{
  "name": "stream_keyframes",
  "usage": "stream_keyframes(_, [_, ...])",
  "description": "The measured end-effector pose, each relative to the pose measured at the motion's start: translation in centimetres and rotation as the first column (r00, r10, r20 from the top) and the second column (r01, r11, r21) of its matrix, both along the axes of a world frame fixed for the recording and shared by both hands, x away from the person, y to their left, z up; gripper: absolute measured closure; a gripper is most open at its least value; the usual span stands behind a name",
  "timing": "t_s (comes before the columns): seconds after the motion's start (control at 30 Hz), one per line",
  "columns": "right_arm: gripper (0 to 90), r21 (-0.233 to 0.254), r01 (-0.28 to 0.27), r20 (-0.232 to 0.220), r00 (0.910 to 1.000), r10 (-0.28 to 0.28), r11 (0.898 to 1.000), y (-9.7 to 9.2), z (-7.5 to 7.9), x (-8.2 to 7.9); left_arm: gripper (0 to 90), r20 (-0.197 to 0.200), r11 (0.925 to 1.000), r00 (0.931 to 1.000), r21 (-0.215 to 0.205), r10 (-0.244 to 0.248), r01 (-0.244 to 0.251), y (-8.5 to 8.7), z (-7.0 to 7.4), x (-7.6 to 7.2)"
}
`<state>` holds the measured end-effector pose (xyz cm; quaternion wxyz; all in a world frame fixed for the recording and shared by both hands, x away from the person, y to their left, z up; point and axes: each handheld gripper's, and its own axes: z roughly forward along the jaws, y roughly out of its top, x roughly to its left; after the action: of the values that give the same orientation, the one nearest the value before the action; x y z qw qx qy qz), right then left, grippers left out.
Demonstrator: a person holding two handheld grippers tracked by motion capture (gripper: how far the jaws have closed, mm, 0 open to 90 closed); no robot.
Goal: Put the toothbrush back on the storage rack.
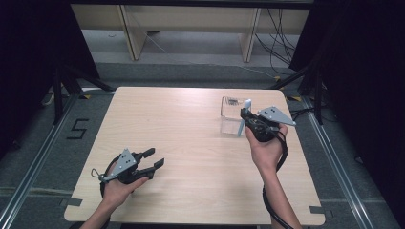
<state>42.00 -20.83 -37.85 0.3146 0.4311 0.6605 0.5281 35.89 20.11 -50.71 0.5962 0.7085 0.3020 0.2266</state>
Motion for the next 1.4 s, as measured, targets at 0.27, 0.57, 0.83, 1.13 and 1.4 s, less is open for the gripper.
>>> stream_keyframes(0.27, [85.6, 0.0, 0.027, 0.011, 0.9996, -0.027, 1.0, -0.6, 0.4, 0.8, 42.1, -0.002, 1.0, 1.0, 0.0, -0.001, 0.001, 0.0, 0.0, 0.0])
stream_keyframes(0.57, [85.6, 0.009, 0.052, 0.015, 0.9985, -0.052, 0.999, -1.2, 0.9, 1.6, 42.0, -0.002, 1.0, 1.0, 0.0, -0.001, 0.001, 0.0, -0.1, 0.0])
stream_keyframes(0.83, [85.6, 0.013, 0.072, 0.027, 0.997, -0.072, 0.997, -1.4, 1.1, 2.1, 41.9, -0.001, 1.0, 1.0, -0.002, 0.0, 0.0, 0.1, -0.1, 0.0])
stream_keyframes(1.13, [85.6, 0.025, 0.087, 0.043, 0.9952, -0.088, 0.996, -1.5, 1.2, 2.7, 42.0, -0.001, 1.0, 1.0, -0.004, 0.001, -0.001, 0.1, -0.1, 0.0])
stream_keyframes(1.4, [85.6, 0.025, 0.101, 0.06, 0.9929, -0.103, 0.995, -1.6, 1.3, 3.2, 41.9, 0.0, 1.0, 1.0, -0.005, 0.002, -0.002, 0.1, 0.0, 0.0])
